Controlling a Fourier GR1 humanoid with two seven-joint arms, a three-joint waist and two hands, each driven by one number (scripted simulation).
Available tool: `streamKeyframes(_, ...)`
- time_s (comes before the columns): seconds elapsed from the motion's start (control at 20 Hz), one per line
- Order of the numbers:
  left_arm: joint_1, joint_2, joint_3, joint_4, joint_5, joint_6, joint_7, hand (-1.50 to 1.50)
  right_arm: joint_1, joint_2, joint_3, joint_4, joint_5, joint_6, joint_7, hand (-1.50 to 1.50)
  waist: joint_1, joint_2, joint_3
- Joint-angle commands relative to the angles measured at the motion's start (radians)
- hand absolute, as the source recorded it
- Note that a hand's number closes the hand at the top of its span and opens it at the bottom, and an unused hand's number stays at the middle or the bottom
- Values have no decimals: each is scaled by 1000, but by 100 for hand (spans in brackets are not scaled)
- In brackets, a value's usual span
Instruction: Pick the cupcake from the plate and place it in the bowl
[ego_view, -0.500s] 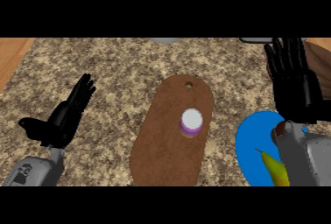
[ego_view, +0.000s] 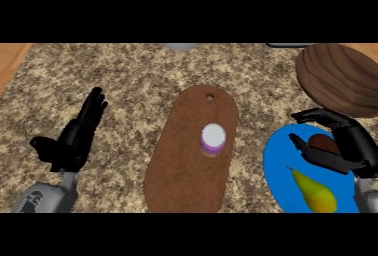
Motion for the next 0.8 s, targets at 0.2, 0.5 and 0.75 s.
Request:
streamKeyframes(0.2, 6, -61, -49, -76, -71, 91, 69, 0, 311, 27, -186, 5, -120, 89, -488, -150, 11, 3, 2)
streamKeyframes(0.5, -3, -58, -29, -76, -69, 46, 107, 0, 338, -77, -306, -204, -87, 24, -288, -150, 19, 3, 0)
streamKeyframes(0.75, -16, -77, -22, -58, -93, 48, 90, 0, 314, -163, -328, -280, -45, 26, -41, -150, 25, 4, 0)
